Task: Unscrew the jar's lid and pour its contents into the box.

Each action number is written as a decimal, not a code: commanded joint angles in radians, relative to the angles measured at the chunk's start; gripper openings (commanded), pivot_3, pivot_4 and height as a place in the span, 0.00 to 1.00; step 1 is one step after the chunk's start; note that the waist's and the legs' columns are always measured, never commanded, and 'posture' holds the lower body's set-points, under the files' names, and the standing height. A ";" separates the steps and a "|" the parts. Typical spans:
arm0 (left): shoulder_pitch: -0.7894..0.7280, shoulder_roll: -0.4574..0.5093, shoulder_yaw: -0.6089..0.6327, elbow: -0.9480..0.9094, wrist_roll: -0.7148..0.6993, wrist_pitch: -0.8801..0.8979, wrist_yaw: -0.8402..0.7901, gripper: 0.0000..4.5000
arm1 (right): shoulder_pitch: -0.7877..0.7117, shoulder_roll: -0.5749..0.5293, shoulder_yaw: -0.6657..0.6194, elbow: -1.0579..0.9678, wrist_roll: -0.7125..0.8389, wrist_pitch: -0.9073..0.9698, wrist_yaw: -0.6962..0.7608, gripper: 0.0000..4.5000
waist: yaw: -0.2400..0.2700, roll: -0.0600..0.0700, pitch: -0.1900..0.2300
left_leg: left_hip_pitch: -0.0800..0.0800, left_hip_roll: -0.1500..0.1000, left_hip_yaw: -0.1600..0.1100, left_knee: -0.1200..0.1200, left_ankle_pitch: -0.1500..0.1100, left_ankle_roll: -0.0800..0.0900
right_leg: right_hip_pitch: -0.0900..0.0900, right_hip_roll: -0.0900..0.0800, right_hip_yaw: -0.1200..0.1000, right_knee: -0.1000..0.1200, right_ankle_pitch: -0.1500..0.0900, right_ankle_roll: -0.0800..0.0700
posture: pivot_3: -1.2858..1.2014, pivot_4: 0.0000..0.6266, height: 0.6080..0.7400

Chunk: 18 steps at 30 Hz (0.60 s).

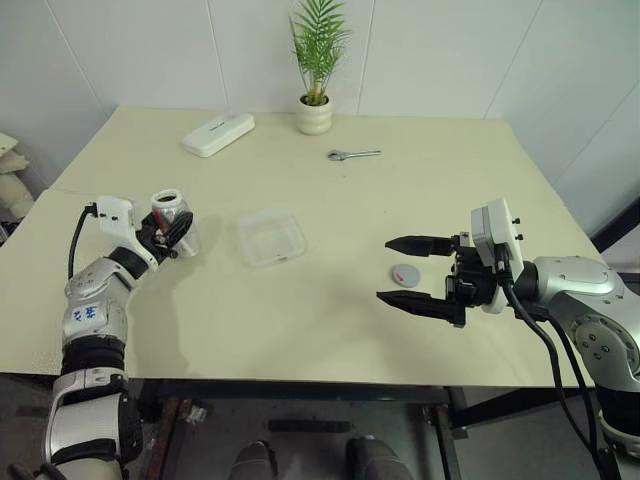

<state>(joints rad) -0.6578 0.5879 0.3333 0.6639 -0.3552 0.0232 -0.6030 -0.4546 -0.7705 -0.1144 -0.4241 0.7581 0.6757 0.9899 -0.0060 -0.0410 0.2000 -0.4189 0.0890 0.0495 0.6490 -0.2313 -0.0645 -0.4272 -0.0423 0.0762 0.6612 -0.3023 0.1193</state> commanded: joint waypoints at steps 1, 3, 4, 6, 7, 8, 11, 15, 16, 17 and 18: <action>0.008 0.005 0.004 -0.074 -0.004 -0.006 -0.009 0.47 | -0.018 -0.002 -0.012 -0.006 0.008 -0.023 0.011 0.99 | 0.001 0.000 0.000 | 0.000 0.000 0.000 0.000 0.000 0.000 | 0.000 0.000 0.000 0.000 0.000 0.000 | 0.52 0.24 1.00; 0.011 0.003 0.004 -0.080 0.000 -0.008 -0.003 0.55 | -0.019 -0.003 -0.011 -0.005 0.005 -0.024 0.012 1.00 | 0.001 0.000 0.000 | 0.000 0.000 0.000 0.000 0.000 0.000 | 0.000 0.000 0.000 -0.001 0.000 0.000 | 0.52 0.24 1.00; 0.012 0.002 0.004 -0.085 0.003 -0.011 -0.001 0.63 | -0.020 -0.003 -0.011 -0.005 0.004 -0.024 0.011 1.00 | 0.001 0.000 0.000 | 0.000 0.000 0.000 0.000 0.000 0.000 | 0.000 0.000 0.000 -0.001 0.000 0.000 | 0.52 0.24 1.00; 0.015 0.002 0.004 -0.093 0.004 -0.008 0.002 0.72 | -0.023 -0.002 -0.010 -0.003 0.003 -0.023 0.010 1.00 | 0.000 0.000 0.000 | 0.000 0.000 0.000 0.000 0.000 0.000 | 0.000 0.000 0.000 -0.001 0.000 0.000 | 0.52 0.24 1.00; 0.016 0.001 0.004 -0.098 0.004 -0.005 0.003 0.80 | -0.025 -0.002 -0.010 -0.001 0.003 -0.023 0.010 1.00 | 0.000 0.000 0.000 | 0.000 0.000 0.000 -0.001 0.000 0.000 | 0.000 0.000 0.000 -0.001 0.000 0.000 | 0.52 0.24 1.00; 0.019 0.000 0.005 -0.106 0.002 0.002 0.005 0.86 | -0.026 -0.002 -0.009 0.000 0.001 -0.024 0.011 1.00 | 0.000 0.000 0.000 | 0.000 0.000 0.000 -0.001 0.000 0.000 | 0.000 0.000 0.000 -0.001 0.000 0.000 | 0.52 0.24 1.00; 0.026 -0.002 0.009 -0.126 -0.002 0.019 0.013 0.99 | -0.029 -0.003 -0.007 0.002 -0.001 -0.022 0.010 1.00 | 0.000 0.000 0.000 | 0.000 0.000 0.000 -0.001 0.000 0.000 | 0.000 0.000 0.000 -0.001 0.000 0.000 | 0.52 0.24 1.00; 0.045 -0.001 0.007 -0.160 -0.004 0.034 0.017 0.99 | -0.037 -0.002 -0.003 0.008 -0.004 -0.020 0.010 1.00 | 0.000 0.000 0.000 | 0.000 0.000 0.000 -0.001 0.000 0.000 | 0.000 0.000 0.000 -0.002 0.000 0.000 | 0.52 0.24 1.00; 0.050 -0.001 0.011 -0.172 -0.007 0.042 0.021 0.99 | -0.039 -0.002 -0.002 0.010 -0.005 -0.020 0.010 1.00 | 0.000 0.000 0.000 | 0.000 0.000 0.000 -0.001 0.000 0.000 | 0.000 0.000 0.000 -0.002 0.000 0.000 | 0.52 0.24 1.00; 0.054 -0.001 0.014 -0.181 -0.009 0.048 0.026 0.99 | -0.040 -0.002 -0.001 0.012 -0.006 -0.021 0.010 1.00 | 0.000 0.000 0.000 | 0.000 0.000 0.000 -0.001 0.000 0.000 | 0.000 0.000 0.000 -0.002 0.000 0.000 | 0.52 0.24 1.00; 0.059 0.001 0.016 -0.191 -0.011 0.054 0.026 0.99 | -0.041 -0.002 -0.001 0.013 -0.006 -0.022 0.011 1.00 | -0.001 0.000 0.000 | 0.000 0.000 0.000 -0.001 0.000 0.000 | 0.000 0.000 0.001 -0.002 0.000 0.000 | 0.52 0.24 1.00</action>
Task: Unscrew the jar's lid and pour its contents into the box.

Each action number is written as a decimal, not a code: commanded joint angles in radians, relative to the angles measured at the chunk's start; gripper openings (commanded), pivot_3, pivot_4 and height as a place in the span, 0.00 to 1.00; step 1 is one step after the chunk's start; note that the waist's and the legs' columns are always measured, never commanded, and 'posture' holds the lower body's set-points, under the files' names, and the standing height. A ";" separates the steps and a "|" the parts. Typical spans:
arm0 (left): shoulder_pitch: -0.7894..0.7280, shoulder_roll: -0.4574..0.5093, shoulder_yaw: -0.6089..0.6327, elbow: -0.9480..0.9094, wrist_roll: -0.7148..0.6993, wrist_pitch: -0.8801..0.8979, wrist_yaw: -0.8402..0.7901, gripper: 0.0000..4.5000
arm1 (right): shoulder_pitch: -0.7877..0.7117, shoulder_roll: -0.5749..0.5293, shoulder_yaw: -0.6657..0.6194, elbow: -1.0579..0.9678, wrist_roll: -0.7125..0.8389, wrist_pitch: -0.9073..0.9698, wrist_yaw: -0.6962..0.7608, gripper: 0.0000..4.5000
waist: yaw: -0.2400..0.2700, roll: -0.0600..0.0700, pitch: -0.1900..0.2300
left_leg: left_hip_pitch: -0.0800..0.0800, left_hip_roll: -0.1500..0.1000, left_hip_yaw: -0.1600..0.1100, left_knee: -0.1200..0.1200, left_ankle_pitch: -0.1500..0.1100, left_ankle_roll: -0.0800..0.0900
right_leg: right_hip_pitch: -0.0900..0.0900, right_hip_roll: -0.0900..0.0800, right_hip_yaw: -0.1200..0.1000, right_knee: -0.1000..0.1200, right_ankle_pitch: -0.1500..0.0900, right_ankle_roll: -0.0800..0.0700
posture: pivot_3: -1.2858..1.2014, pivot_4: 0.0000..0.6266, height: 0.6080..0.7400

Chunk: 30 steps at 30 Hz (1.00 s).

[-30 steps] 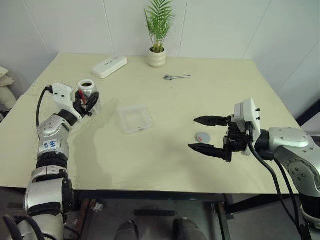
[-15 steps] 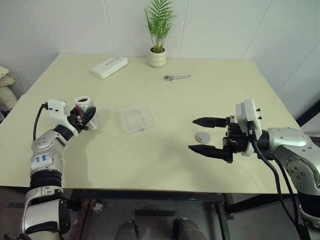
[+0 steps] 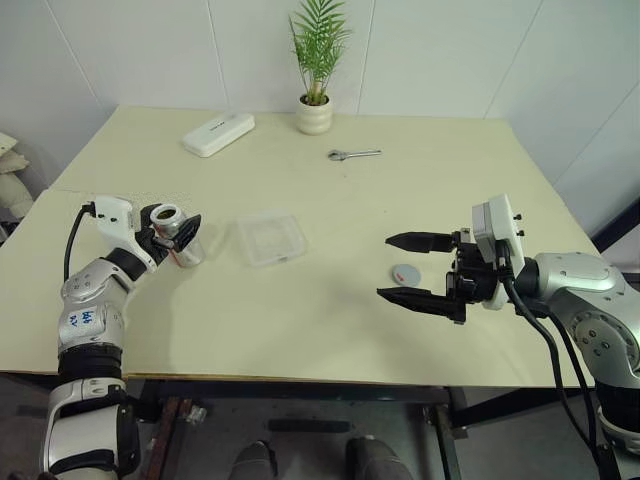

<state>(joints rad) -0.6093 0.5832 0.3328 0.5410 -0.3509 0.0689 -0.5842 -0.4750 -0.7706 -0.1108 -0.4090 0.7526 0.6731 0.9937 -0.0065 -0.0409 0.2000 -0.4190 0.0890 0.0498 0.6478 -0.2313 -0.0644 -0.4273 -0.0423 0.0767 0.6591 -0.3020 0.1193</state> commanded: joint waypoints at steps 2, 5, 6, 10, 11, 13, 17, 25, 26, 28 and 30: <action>0.023 0.012 0.016 -0.089 -0.014 0.024 0.005 0.99 | -0.027 -0.002 -0.001 0.006 -0.005 -0.022 0.009 1.00 | 0.000 0.000 0.000 | 0.000 0.000 0.000 0.000 0.000 0.000 | 0.000 0.000 0.000 0.000 0.000 0.000 | 0.52 0.24 1.00; 0.057 0.027 0.023 -0.138 -0.016 0.056 0.003 0.99 | -0.033 -0.002 0.001 0.012 -0.009 -0.025 0.011 1.00 | -0.003 0.000 0.000 | 0.000 0.000 0.000 -0.001 0.000 0.000 | 0.000 0.000 0.000 -0.001 0.000 0.000 | 0.52 0.24 1.00; 0.070 0.034 0.026 -0.156 -0.016 0.067 0.003 0.99 | -0.034 -0.002 0.001 0.013 -0.010 -0.026 0.011 1.00 | -0.005 0.000 0.000 | 0.000 0.000 0.000 -0.001 0.000 0.000 | 0.000 0.000 0.000 -0.001 0.000 0.000 | 0.52 0.24 1.00; 0.110 0.052 0.033 -0.216 -0.018 0.102 0.005 0.99 | -0.037 -0.005 0.003 0.020 -0.010 -0.032 0.013 1.00 | -0.010 0.000 0.000 | 0.000 0.000 0.000 -0.001 0.000 0.000 | 0.000 0.000 0.001 -0.002 0.000 0.000 | 0.52 0.24 1.00; 0.122 0.059 0.035 -0.231 -0.016 0.108 0.003 0.99 | -0.038 -0.006 0.003 0.021 -0.009 -0.032 0.014 1.00 | -0.011 0.000 0.000 | 0.000 0.000 0.000 -0.001 0.000 0.000 | 0.000 0.000 0.001 -0.002 0.000 0.000 | 0.52 0.24 1.00; 0.138 0.069 0.038 -0.249 -0.009 0.114 0.007 0.99 | -0.040 -0.009 0.002 0.023 -0.007 -0.032 0.016 1.00 | -0.017 0.000 0.000 | 0.000 0.000 0.000 -0.001 0.000 0.000 | 0.000 0.000 0.001 -0.002 0.000 0.000 | 0.52 0.24 1.00; 0.162 0.082 0.046 -0.282 -0.018 0.132 -0.001 0.99 | -0.046 -0.013 0.003 0.031 -0.011 -0.034 0.023 1.00 | -0.023 0.000 0.000 | 0.000 0.000 0.000 -0.001 0.000 0.000 | 0.000 0.000 0.001 -0.002 0.000 0.000 | 0.52 0.24 1.00; 0.286 0.185 0.099 -0.360 -0.079 0.224 -0.124 0.99 | -0.054 -0.040 -0.014 0.029 -0.002 -0.024 0.038 1.00 | -0.029 0.000 0.000 | 0.000 0.000 0.002 -0.004 0.000 0.000 | -0.002 0.000 0.002 -0.004 0.000 -0.001 | 0.52 0.24 1.00; 0.301 0.203 0.111 -0.359 -0.087 0.230 -0.145 0.99 | -0.053 -0.044 -0.014 0.028 -0.003 -0.024 0.039 1.00 | -0.029 0.000 0.000 | 0.000 0.000 0.002 -0.004 0.000 0.000 | -0.002 -0.001 0.002 -0.004 0.000 -0.001 | 0.52 0.24 1.00; 0.316 0.229 0.126 -0.349 -0.098 0.242 -0.171 0.99 | -0.052 -0.050 -0.014 0.026 -0.003 -0.024 0.041 1.00 | -0.028 0.000 0.000 | 0.000 0.000 0.002 -0.005 -0.001 0.000 | -0.002 -0.001 0.002 -0.005 0.000 -0.001 | 0.52 0.24 1.00; 0.330 0.246 0.134 -0.348 -0.109 0.254 -0.200 0.99 | -0.048 -0.058 -0.020 0.032 -0.001 -0.027 0.049 1.00 | -0.028 0.000 0.000 | 0.000 0.000 0.003 -0.005 -0.001 0.001 | -0.002 -0.001 0.002 -0.006 0.000 -0.002 | 0.52 0.24 1.00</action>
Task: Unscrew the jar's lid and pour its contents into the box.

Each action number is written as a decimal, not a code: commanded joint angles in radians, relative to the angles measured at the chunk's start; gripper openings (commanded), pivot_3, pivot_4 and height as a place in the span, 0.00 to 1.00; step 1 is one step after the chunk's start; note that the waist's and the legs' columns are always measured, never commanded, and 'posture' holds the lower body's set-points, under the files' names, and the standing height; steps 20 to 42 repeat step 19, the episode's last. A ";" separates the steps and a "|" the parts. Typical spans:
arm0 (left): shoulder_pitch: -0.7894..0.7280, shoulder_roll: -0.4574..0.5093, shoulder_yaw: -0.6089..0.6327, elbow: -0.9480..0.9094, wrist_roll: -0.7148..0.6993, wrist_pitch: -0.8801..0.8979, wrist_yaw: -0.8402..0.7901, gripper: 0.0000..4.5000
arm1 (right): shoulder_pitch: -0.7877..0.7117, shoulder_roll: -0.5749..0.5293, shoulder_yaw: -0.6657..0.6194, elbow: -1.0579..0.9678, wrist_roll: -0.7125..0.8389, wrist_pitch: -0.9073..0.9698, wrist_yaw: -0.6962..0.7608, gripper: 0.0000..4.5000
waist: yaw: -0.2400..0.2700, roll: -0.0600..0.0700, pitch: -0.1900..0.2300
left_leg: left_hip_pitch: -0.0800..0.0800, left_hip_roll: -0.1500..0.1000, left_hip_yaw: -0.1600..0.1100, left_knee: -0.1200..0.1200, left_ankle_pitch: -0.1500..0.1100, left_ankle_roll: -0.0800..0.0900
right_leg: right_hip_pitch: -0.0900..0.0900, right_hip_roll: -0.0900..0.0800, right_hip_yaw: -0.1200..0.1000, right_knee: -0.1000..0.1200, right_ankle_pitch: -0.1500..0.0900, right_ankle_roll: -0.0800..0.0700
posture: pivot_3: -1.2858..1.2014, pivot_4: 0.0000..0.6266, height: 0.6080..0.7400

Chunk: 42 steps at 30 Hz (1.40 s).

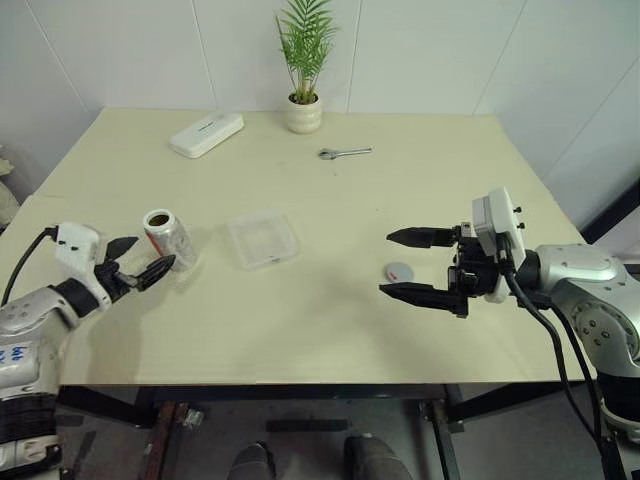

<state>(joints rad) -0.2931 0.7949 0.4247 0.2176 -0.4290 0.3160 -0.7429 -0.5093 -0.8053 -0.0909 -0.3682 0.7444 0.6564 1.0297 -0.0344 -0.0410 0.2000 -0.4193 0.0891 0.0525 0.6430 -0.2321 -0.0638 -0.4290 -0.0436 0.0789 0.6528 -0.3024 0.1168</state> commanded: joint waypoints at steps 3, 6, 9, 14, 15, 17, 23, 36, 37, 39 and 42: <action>0.078 0.084 0.068 -0.036 -0.074 0.012 -0.176 0.99 | -0.018 -0.031 -0.041 -0.009 0.008 -0.008 0.014 1.00 | 0.000 0.000 0.000 | 0.000 0.000 0.001 0.000 -0.001 0.001 | 0.000 -0.001 0.000 -0.001 -0.007 -0.014 | 0.52 0.24 1.00; 0.125 0.130 0.124 -0.014 -0.132 -0.071 -0.378 0.99 | -0.006 -0.056 -0.055 0.003 0.002 -0.015 0.034 1.00 | -0.005 0.000 0.000 | 0.000 0.000 0.004 -0.001 -0.002 0.001 | -0.001 -0.002 0.001 -0.001 -0.009 -0.016 | 0.52 0.24 1.00; 0.086 0.137 0.142 0.052 -0.142 -0.182 -0.485 0.99 | 0.009 -0.089 -0.072 0.017 -0.011 -0.026 0.046 1.00 | -0.003 0.000 0.000 | 0.001 0.001 0.004 -0.004 -0.002 0.001 | -0.002 -0.002 0.001 -0.002 -0.009 -0.017 | 0.52 0.24 1.00; -0.079 0.113 0.164 0.227 -0.187 -0.328 -0.610 0.99 | 0.017 -0.086 -0.110 0.002 -0.003 -0.020 0.003 1.00 | 0.003 0.000 0.000 | 0.005 0.001 0.007 -0.008 -0.001 0.001 | 0.000 -0.001 0.002 -0.004 -0.010 -0.018 | 0.52 0.24 1.00; -0.106 0.116 0.156 0.270 -0.188 -0.350 -0.652 0.99 | 0.039 -0.086 -0.115 -0.015 -0.002 -0.020 -0.001 1.00 | 0.003 0.000 0.000 | 0.005 0.001 0.008 -0.009 -0.001 0.001 | 0.000 -0.002 0.003 -0.005 -0.010 -0.018 | 0.52 0.24 1.00; -0.146 0.119 0.139 0.323 -0.181 -0.369 -0.693 0.99 | 0.080 -0.084 -0.129 -0.048 0.003 -0.017 -0.014 1.00 | 0.003 -0.001 0.000 | 0.007 0.000 0.012 -0.012 -0.001 0.001 | 0.001 -0.002 0.006 -0.007 -0.009 -0.016 | 0.52 0.24 1.00; -0.170 0.106 0.127 0.334 -0.179 -0.375 -0.702 0.99 | 0.105 -0.078 -0.143 -0.066 0.007 -0.016 -0.033 1.00 | 0.002 -0.001 0.000 | 0.008 0.000 0.013 -0.012 -0.002 0.002 | 0.001 -0.001 0.007 -0.007 -0.007 -0.012 | 0.52 0.24 1.00; -0.170 0.106 0.127 0.334 -0.179 -0.375 -0.702 0.99 | 0.105 -0.078 -0.143 -0.066 0.007 -0.016 -0.033 1.00 | 0.002 -0.001 0.000 | 0.008 0.000 0.013 -0.012 -0.002 0.002 | 0.001 -0.001 0.007 -0.007 -0.007 -0.012 | 0.52 0.24 1.00; -0.170 0.106 0.127 0.334 -0.179 -0.375 -0.702 0.99 | 0.105 -0.078 -0.143 -0.066 0.007 -0.016 -0.033 1.00 | 0.002 -0.001 0.000 | 0.008 0.000 0.013 -0.012 -0.002 0.002 | 0.001 -0.001 0.007 -0.007 -0.007 -0.012 | 0.52 0.24 1.00; -0.170 0.106 0.127 0.334 -0.179 -0.375 -0.702 0.99 | 0.105 -0.078 -0.143 -0.066 0.007 -0.016 -0.033 1.00 | 0.002 -0.001 0.000 | 0.008 0.000 0.013 -0.012 -0.002 0.002 | 0.001 -0.001 0.007 -0.007 -0.007 -0.012 | 0.52 0.24 1.00; -0.170 0.106 0.127 0.334 -0.179 -0.375 -0.702 0.99 | 0.105 -0.078 -0.143 -0.066 0.007 -0.016 -0.033 1.00 | 0.002 -0.001 0.000 | 0.008 0.000 0.013 -0.012 -0.002 0.002 | 0.001 -0.001 0.007 -0.007 -0.007 -0.012 | 0.52 0.24 1.00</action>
